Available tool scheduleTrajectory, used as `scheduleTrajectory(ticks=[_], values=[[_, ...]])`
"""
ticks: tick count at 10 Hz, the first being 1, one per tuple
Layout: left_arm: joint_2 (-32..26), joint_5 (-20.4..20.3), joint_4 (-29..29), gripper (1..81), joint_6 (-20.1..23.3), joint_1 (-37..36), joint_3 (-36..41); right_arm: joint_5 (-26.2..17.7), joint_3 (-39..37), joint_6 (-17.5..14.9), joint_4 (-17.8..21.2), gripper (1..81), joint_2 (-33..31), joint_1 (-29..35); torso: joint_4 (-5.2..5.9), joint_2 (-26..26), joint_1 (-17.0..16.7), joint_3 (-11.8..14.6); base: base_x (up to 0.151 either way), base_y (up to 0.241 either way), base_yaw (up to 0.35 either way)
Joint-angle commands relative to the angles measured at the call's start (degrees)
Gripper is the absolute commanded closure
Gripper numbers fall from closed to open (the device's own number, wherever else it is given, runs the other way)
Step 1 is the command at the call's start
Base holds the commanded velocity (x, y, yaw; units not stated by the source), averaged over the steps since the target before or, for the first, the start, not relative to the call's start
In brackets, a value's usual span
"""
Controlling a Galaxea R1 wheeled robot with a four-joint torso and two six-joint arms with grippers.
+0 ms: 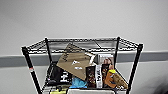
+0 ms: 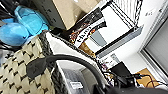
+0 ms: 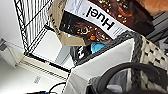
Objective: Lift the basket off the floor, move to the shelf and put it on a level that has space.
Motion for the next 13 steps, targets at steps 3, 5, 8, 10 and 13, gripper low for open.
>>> scheduleTrajectory(ticks=[3, 5, 8, 10, 13], values=[[-5.64, -0.87, 1.5, 81.1, -3.55, -15.66, 7.58, -1.51, 8.24, 4.21, -2.5, 81.1, -5.11, 16.0, 0.0, 0.0, 0.02, 0.04, 0.0, 0.0, 0.0], [-7.14, 2.04, 1.5, 81.1, -8.12, -22.25, 8.46, -1.95, 9.39, 6.4, -2.42, 81.1, -6.33, 19.17, 0.0, 0.0, 0.02, 0.04, 0.0, 0.0, 0.0], [-8.28, 5.81, 1.5, 81.1, -14.8, -31.4, 9.69, -2.48, 10.97, 10.09, -2.42, 81.1, -8.8, 23.91, 0.0, 0.0, 0.02, 0.04, 0.0, 0.0, 0.0], [-8.55, 7.31, 1.5, 81.1, -18.14, -35.7, 10.22, -5.55, 12.11, 13.43, -1.9, 81.1, -9.33, 29.27, 0.0, 0.0, 0.02, 0.06, 0.0, 0.0, 0.0], [-9.08, 10.29, 1.5, 81.1, -23.14, -42.47, 11.01, -8.89, 13.17, 15.03, 1.18, 81.1, -10.47, 36.47, 0.0, 0.0, 0.02, 0.06, 0.0, 0.0, 0.0]])
